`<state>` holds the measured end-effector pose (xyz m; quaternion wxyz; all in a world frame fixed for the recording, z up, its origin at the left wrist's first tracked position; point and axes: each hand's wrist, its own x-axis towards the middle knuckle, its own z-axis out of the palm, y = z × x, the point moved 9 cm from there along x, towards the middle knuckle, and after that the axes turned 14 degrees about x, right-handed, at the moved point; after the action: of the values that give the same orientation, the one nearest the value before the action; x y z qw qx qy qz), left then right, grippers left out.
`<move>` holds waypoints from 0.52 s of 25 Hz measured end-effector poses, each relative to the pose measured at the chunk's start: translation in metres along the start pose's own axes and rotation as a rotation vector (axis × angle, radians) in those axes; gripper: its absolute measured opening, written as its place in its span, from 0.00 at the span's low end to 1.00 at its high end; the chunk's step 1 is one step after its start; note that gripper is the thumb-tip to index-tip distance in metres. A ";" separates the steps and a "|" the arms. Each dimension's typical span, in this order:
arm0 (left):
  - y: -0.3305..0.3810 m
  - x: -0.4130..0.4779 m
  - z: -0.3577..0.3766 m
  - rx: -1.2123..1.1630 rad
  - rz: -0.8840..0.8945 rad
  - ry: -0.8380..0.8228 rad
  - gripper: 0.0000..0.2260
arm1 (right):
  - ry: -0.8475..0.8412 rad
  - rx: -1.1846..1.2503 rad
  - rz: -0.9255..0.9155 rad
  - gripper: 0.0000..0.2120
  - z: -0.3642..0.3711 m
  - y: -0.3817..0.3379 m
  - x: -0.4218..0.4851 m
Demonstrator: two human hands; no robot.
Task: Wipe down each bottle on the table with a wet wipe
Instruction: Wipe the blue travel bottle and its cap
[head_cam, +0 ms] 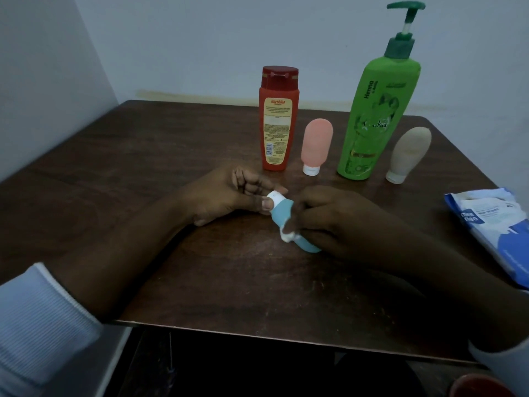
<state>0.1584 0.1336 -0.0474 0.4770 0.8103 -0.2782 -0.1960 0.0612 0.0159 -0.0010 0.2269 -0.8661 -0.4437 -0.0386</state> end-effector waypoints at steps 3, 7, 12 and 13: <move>0.002 0.000 0.000 -0.008 0.006 -0.002 0.16 | -0.021 0.030 0.042 0.08 -0.003 0.006 -0.001; 0.002 -0.001 0.001 0.000 0.001 0.013 0.16 | -0.238 0.131 0.138 0.07 -0.005 0.013 -0.017; 0.001 0.001 0.002 0.015 0.008 -0.007 0.16 | 0.031 0.022 0.033 0.09 -0.004 0.001 0.007; 0.001 0.000 0.002 0.008 0.008 -0.008 0.16 | 0.009 0.042 0.048 0.09 -0.006 0.002 0.005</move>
<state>0.1573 0.1317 -0.0475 0.4733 0.8104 -0.2842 -0.1964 0.0666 0.0159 0.0054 0.2480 -0.8715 -0.4222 -0.0277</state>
